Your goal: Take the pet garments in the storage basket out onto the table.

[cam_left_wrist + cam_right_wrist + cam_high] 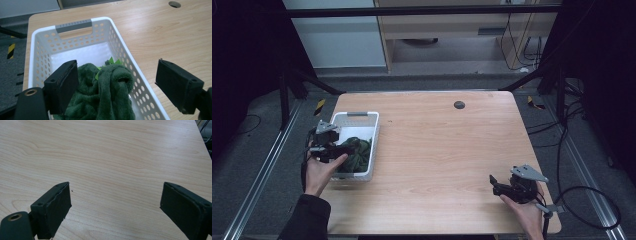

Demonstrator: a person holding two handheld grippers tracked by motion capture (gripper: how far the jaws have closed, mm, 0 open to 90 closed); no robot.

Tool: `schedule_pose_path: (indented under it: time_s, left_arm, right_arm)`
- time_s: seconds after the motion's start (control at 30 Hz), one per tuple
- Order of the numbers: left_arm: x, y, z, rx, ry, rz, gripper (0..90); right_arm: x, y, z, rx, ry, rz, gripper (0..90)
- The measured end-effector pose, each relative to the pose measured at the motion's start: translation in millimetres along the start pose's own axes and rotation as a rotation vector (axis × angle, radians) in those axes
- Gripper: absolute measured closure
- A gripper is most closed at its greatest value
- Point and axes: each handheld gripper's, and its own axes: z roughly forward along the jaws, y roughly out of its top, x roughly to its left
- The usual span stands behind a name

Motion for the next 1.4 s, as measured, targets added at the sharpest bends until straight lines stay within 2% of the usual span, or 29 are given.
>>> schedule_pose_path:
  time_s: [0.63,0.83,1.4]
  left_arm:
    - [3.3,-1.9,19.1,0.098,0.003,0.032,17.5]
    - [0.1,-2.3,24.4,0.136,0.001,0.060,17.5]
    - [-0.7,-7.5,39.1,0.207,0.012,0.068,20.9]
  right_arm:
    - [1.1,-0.6,2.6,0.019,0.009,-0.002,9.2]
    - [1.2,-0.6,3.1,0.021,0.009,-0.006,9.1]
    - [1.7,-0.9,4.3,0.030,0.013,-0.011,8.7]
